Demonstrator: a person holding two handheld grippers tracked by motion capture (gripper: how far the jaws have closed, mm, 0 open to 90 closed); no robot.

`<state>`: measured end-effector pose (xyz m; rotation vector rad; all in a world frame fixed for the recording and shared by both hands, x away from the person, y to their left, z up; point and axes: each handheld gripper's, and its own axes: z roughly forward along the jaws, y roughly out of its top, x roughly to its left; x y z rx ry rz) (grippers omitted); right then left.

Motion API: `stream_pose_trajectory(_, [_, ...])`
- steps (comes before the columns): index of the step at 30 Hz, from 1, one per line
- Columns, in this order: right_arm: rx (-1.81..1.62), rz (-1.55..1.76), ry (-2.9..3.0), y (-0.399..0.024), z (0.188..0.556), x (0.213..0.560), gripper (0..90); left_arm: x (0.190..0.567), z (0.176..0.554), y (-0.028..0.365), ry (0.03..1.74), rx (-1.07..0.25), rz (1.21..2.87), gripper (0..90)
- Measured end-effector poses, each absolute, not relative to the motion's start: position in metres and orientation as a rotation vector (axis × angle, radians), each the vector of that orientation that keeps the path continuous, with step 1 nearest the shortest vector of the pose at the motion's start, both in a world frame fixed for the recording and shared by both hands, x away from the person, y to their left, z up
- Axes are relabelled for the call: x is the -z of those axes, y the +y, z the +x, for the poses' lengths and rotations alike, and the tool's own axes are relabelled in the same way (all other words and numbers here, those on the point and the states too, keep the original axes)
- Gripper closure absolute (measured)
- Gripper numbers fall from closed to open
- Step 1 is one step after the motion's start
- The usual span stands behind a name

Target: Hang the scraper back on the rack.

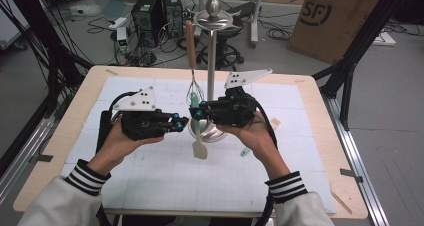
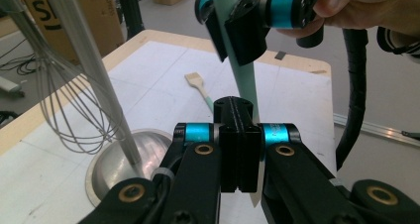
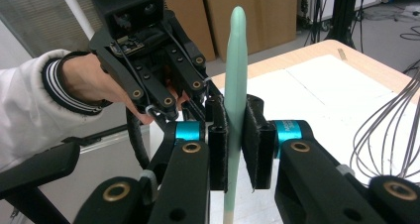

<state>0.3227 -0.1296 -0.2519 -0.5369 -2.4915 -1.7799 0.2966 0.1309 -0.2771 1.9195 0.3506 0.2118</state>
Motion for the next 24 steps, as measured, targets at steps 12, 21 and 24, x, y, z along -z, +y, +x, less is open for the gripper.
stream_pose_trajectory(12, [1.77, -0.544, -2.493, -0.136, 0.323, 0.248, 82.1, 0.285, 0.299, 0.141, 0.384, -0.17, 1.932, 80.7])
stream_pose_trajectory(21, [1.78, -0.531, -2.505, -0.143, 0.326, 0.242, 82.1, 0.291, 0.301, 0.153, 0.4, -0.182, 1.919, 57.0])
stream_pose_trajectory(24, [1.782, -0.534, -2.507, -0.146, 0.328, 0.239, 82.1, 0.292, 0.3, 0.157, 0.4, -0.183, 1.917, 47.1])
